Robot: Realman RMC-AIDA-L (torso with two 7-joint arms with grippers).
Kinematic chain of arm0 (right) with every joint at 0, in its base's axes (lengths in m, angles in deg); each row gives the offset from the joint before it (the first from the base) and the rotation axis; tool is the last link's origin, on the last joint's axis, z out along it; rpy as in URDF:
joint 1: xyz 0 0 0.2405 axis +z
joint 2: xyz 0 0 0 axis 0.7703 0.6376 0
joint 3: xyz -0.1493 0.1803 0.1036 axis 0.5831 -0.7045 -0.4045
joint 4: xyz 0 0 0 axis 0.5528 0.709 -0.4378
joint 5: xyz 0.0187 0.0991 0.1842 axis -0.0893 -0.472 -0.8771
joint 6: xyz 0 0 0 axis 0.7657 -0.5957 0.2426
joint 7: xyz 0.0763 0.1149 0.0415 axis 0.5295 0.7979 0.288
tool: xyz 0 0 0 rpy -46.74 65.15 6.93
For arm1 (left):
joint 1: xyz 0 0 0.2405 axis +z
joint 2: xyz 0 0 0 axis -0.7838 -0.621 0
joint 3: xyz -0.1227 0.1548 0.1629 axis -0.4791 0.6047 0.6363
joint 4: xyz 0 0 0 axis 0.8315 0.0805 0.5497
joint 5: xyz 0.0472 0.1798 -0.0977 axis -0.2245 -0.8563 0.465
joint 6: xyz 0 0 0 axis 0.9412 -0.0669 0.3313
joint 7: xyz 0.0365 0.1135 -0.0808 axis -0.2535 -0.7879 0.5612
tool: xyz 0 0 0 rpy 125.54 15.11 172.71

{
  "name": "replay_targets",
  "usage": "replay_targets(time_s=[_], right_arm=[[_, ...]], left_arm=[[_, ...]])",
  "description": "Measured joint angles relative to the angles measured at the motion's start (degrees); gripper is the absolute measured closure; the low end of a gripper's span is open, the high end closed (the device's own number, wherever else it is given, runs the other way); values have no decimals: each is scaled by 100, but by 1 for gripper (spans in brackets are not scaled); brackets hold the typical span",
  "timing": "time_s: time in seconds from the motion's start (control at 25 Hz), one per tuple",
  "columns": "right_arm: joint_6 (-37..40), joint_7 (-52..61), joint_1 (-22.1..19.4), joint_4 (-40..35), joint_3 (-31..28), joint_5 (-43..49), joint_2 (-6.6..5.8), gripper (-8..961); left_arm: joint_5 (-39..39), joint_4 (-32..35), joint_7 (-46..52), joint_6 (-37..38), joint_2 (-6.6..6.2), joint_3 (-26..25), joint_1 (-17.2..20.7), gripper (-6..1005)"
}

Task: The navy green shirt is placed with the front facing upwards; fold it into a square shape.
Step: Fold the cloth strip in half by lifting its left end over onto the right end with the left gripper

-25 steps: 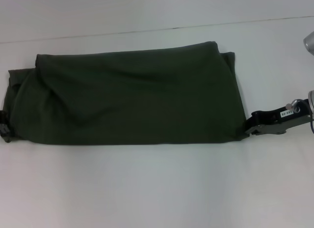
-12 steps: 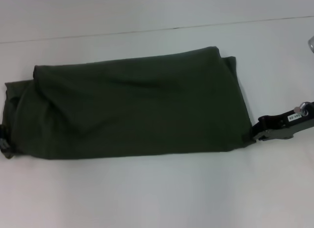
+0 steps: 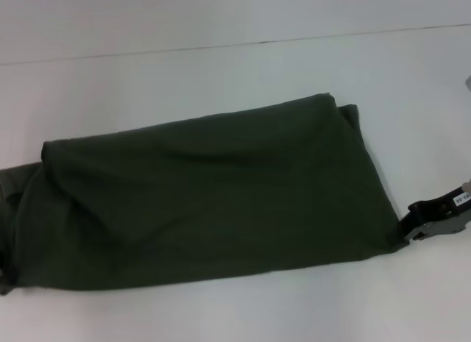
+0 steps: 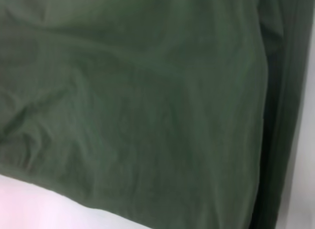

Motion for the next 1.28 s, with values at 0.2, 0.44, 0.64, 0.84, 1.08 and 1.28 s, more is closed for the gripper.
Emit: replay_targets(time_s=[0.2, 0.44, 0.64, 0.84, 1.08, 1.28], right_arm=[[141, 63, 10, -102, 27, 252, 27, 938], [144, 71, 26, -106, 32, 395, 43, 939], [148, 71, 9, -110, 57, 431, 52, 938], [142, 69, -9, -111, 66, 449, 66, 938], [112, 50, 37, -112, 67, 450, 103, 898], [128, 77, 45, -81, -34, 432, 71, 858]], left_arm=[[-10, 115, 2, 237, 0, 310, 188, 969], [-10, 112, 0, 245, 3, 523, 303, 969], [-10, 84, -18, 269, 22, 689, 317, 970], [-10, 71, -84, 320, 44, 744, 344, 967], [-10, 71, -104, 309, 49, 744, 348, 963], [-10, 71, -106, 274, 49, 737, 365, 960]])
